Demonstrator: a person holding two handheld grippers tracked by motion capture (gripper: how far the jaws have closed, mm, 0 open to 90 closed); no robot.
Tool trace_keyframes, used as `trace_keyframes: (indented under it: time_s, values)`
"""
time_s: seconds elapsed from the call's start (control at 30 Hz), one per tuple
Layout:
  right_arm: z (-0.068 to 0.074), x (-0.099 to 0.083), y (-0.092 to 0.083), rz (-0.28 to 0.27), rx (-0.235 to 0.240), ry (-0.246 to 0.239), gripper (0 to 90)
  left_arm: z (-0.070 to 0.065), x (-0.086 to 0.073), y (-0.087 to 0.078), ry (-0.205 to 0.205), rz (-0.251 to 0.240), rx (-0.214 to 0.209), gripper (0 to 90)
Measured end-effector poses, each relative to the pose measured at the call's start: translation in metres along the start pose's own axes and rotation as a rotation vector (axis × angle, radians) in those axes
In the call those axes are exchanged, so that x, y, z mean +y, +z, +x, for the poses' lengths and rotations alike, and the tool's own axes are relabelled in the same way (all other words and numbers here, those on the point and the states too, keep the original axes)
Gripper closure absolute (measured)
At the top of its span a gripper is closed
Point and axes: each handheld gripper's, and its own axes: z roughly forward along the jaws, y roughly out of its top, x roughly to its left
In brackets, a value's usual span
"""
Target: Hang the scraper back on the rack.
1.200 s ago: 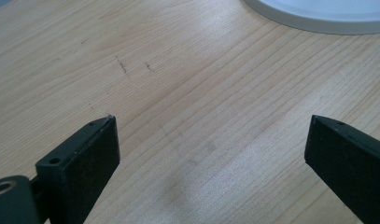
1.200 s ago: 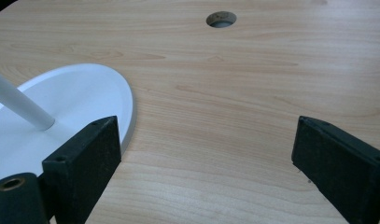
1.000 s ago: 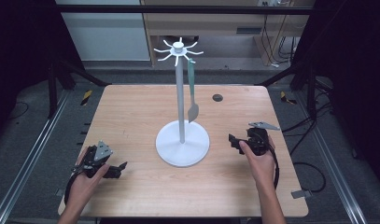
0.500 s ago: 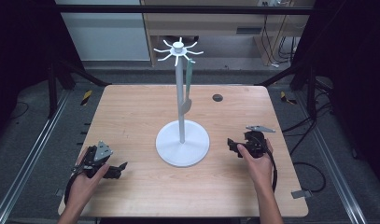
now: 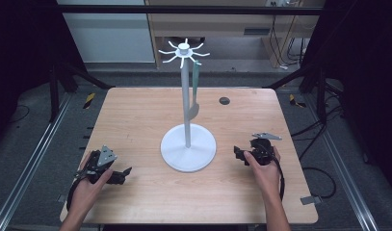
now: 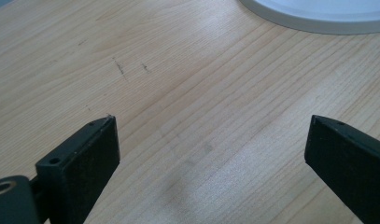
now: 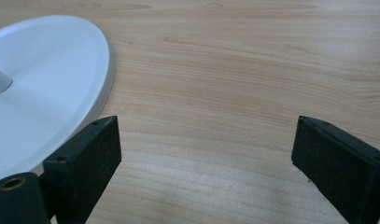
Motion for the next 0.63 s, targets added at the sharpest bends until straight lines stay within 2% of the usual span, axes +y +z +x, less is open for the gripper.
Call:
trace_keyframes:
  time_s: [0.27, 0.57, 0.63]
  values:
    - [0.001, -0.005, 0.006, 0.035, -0.005, -0.012, 8.9, 0.000, 0.000, 0.001, 0.002, 0.002, -0.003, 2.9]
    - [0.004, -0.012, 0.014, 0.075, -0.015, -0.046, 9.0, -0.001, 0.001, 0.003, 0.002, 0.003, -0.004, 2.9]
    - [0.005, -0.014, 0.017, 0.100, -0.023, -0.053, 9.0, 0.000, 0.001, 0.003, 0.005, 0.005, -0.004, 2.9]
